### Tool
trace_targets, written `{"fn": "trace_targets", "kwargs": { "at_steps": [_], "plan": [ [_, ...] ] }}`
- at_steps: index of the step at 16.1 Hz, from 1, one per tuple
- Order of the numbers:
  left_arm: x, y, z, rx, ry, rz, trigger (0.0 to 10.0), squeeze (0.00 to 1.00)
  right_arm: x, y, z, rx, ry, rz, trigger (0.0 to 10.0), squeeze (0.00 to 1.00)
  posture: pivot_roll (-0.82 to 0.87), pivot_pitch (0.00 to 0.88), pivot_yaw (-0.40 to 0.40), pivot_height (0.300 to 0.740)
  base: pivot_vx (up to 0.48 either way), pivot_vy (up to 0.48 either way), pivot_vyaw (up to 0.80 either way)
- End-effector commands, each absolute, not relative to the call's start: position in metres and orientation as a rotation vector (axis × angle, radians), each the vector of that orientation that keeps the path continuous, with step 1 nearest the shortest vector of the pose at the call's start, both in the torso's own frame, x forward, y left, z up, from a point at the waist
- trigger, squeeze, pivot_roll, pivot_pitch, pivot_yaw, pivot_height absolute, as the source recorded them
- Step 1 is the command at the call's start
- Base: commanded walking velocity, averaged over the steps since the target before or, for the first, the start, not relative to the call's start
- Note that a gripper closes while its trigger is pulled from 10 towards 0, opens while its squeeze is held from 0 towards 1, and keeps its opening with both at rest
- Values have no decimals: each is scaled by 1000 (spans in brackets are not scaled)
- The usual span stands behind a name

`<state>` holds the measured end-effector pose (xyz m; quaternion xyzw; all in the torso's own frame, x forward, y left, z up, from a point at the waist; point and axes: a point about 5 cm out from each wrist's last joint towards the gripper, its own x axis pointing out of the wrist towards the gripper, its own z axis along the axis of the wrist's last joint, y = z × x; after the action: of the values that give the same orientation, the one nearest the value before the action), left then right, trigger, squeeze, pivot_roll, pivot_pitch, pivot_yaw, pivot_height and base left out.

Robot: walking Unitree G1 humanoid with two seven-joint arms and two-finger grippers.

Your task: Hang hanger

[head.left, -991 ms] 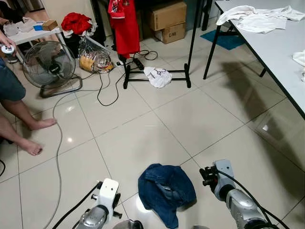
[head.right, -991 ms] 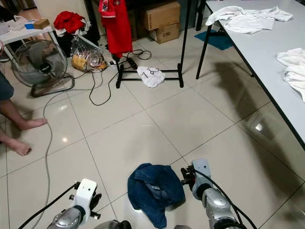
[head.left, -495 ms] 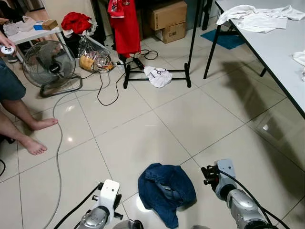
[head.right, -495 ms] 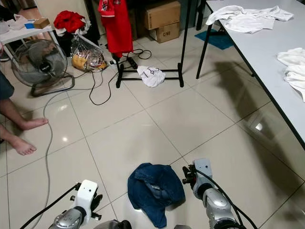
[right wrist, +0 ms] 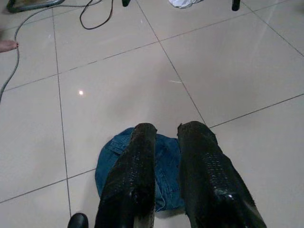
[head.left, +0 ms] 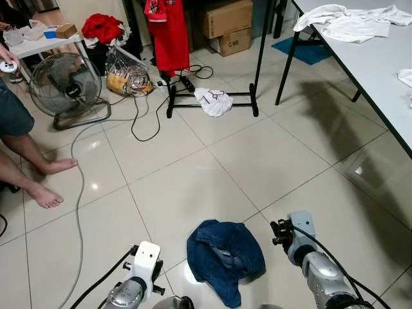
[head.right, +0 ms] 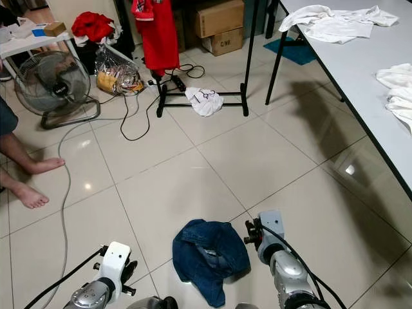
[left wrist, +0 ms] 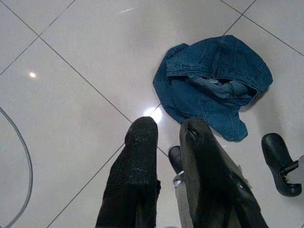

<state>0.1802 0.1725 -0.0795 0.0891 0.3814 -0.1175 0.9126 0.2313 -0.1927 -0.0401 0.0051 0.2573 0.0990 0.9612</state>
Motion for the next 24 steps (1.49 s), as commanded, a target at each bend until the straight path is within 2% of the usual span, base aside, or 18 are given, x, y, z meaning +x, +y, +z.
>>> {"fn": "trace_targets", "kwargs": {
  "at_steps": [1, 6, 9, 20, 24],
  "plan": [
    [183, 176, -77, 202, 770, -250, 10000, 0, 234, -190, -38, 16, 504, 200, 10000, 0, -176, 24, 108, 740, 0, 0, 0],
    [187, 172, -76, 198, 756, -265, 10000, 0, 230, -191, -40, 10, 509, 190, 10000, 0, -189, 27, 112, 740, 0, 0, 0],
    [185, 173, -77, 138, 776, -239, 10000, 0, 229, -191, -41, 8, 509, 192, 10000, 0, -188, 26, 109, 740, 0, 0, 0],
    [184, 173, -77, 177, 772, -267, 10000, 0, 232, -190, -40, 5, 512, 193, 10000, 0, -178, 27, 106, 740, 0, 0, 0],
    [186, 171, -76, 181, 772, -274, 10000, 0, 230, -191, -41, 3, 511, 188, 10000, 0, -188, 26, 110, 740, 0, 0, -591]
  ]
}}
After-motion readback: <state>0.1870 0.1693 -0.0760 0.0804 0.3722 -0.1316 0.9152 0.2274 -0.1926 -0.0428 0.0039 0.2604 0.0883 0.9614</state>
